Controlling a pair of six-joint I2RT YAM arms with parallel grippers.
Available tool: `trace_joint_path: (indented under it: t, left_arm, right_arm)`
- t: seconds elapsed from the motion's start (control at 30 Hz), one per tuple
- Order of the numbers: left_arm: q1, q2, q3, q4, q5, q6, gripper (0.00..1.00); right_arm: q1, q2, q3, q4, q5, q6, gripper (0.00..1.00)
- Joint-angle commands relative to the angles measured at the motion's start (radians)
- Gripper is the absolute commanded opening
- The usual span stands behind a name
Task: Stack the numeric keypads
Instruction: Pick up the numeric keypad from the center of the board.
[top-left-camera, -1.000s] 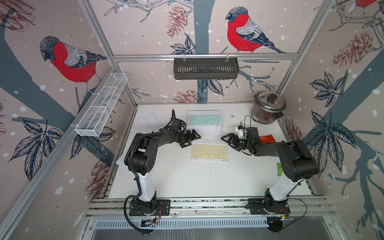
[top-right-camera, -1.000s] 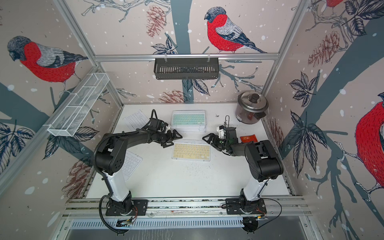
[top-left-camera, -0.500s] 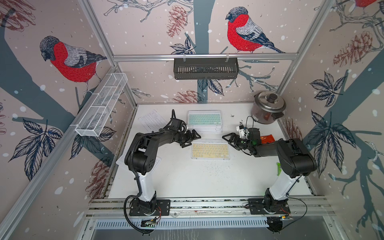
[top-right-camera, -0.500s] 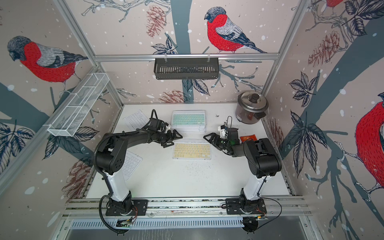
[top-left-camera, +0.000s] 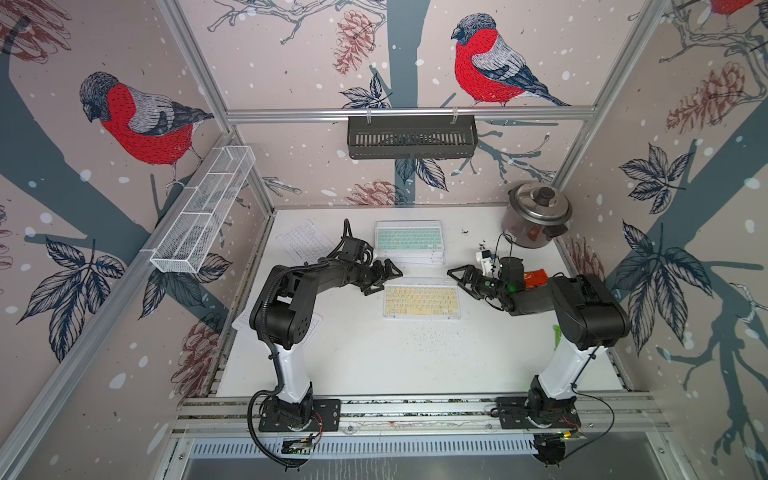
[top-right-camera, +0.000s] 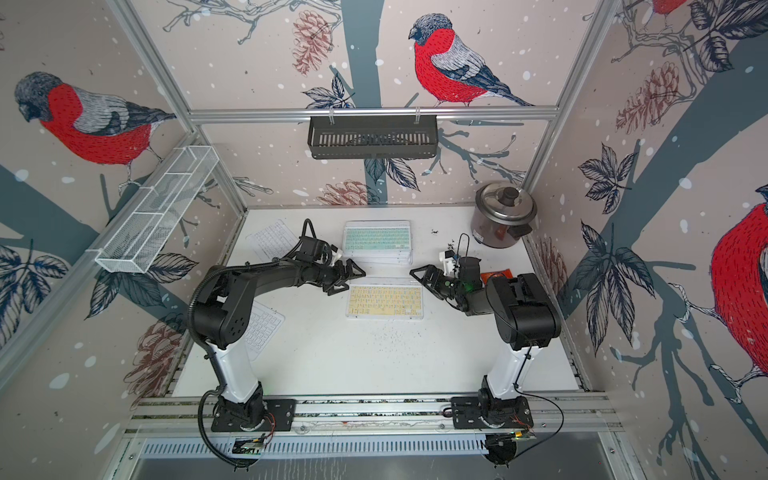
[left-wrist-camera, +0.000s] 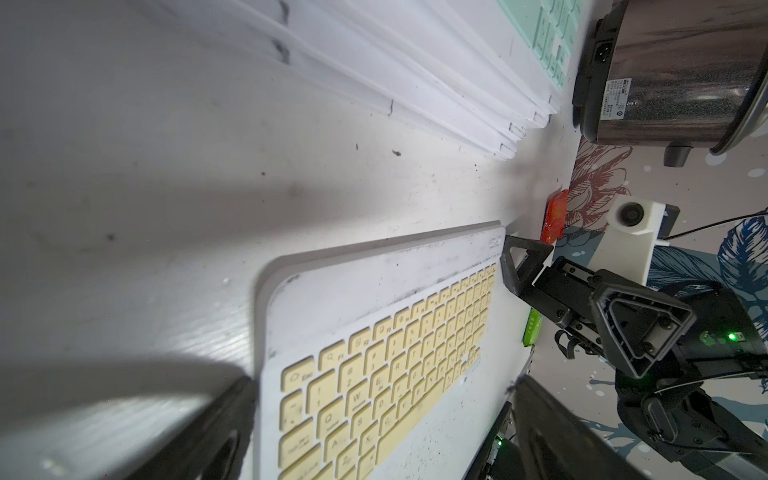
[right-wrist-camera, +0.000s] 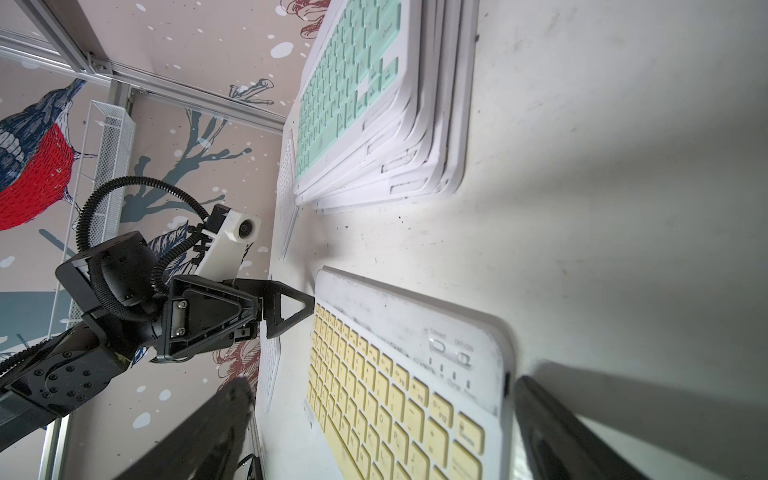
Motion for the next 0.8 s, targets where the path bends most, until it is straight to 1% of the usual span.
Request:
trace_joint_path:
  t: [0.0, 0.17, 0.37, 0.5, 0.77]
  left_arm:
    - [0.001, 0.015, -0.014, -0.093, -0.080, 0.010, 0.97]
    - [0.002, 0.015, -0.014, -0.090, -0.079, 0.009, 0.96]
    - [0.002, 0.018, -0.014, -0.086, -0.076, 0.007, 0.96]
    - [0.002, 0.021, -0.015, -0.085, -0.075, 0.006, 0.96]
    - [0.001, 0.024, -0.018, -0.086, -0.077, 0.009, 0.96]
  right_arm:
    - [-0.006, 0.022, -0.014, -0.151, 0.089, 0.026, 1.00]
    - [-0.001, 0.027, -0.025, -0.097, 0.039, 0.063, 1.00]
    - [0.025, 0.009, -0.040, -0.064, 0.024, 0.074, 1.00]
    - [0.024, 0.020, -0.064, 0.045, -0.018, 0.125, 1.00]
    - [0.004, 0.052, -0.055, 0.075, -0.015, 0.129, 1.00]
